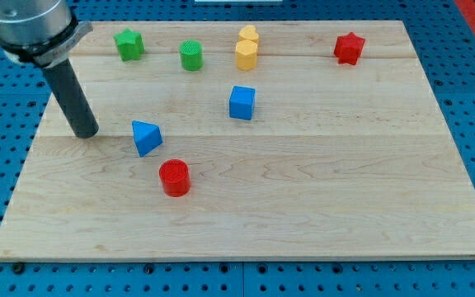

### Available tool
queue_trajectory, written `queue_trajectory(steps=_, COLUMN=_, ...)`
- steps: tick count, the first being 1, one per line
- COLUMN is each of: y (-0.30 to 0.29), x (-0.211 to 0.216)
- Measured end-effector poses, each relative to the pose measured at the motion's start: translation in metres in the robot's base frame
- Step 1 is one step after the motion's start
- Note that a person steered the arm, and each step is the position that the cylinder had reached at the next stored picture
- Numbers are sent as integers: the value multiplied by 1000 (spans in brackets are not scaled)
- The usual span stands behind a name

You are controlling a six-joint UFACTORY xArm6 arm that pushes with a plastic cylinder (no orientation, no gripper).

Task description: Move blue triangle towards blue cube

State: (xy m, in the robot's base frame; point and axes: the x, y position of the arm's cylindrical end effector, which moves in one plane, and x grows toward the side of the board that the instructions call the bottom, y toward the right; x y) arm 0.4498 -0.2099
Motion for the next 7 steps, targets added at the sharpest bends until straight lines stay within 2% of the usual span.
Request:
queue_trajectory(steps=2, y=2, x=1)
queue_trajectory(steps=5, y=131, x=1)
queue_trajectory(steps=7, y=150, x=1)
